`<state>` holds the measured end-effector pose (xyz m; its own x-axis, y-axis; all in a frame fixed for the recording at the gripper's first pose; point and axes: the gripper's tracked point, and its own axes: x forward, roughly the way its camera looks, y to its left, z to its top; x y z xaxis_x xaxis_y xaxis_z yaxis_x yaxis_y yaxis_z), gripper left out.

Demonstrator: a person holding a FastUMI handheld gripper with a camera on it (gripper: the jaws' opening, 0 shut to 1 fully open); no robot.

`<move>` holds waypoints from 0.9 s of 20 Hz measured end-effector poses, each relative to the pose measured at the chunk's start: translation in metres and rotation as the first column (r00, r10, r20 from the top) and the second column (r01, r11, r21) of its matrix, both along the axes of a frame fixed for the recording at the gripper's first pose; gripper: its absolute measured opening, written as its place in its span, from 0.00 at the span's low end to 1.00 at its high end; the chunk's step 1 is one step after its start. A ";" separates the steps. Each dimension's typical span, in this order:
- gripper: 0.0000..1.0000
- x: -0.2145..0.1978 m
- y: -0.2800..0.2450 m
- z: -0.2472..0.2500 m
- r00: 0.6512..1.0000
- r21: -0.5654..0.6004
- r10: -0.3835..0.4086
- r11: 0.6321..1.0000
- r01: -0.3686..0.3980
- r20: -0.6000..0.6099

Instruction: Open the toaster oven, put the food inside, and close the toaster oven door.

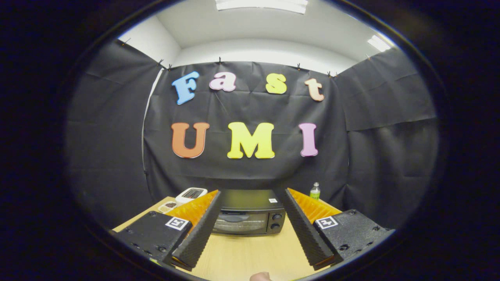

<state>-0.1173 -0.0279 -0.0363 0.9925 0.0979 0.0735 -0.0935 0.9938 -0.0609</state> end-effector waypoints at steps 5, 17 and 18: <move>1.00 -0.038 -0.023 0.023 1.000 0.030 -0.003 1.000 0.002 0.029; 1.00 -0.058 -0.035 0.028 0.999 0.037 0.017 0.999 -0.019 0.047; 1.00 -0.055 -0.038 0.027 0.999 0.042 0.012 0.999 -0.014 0.038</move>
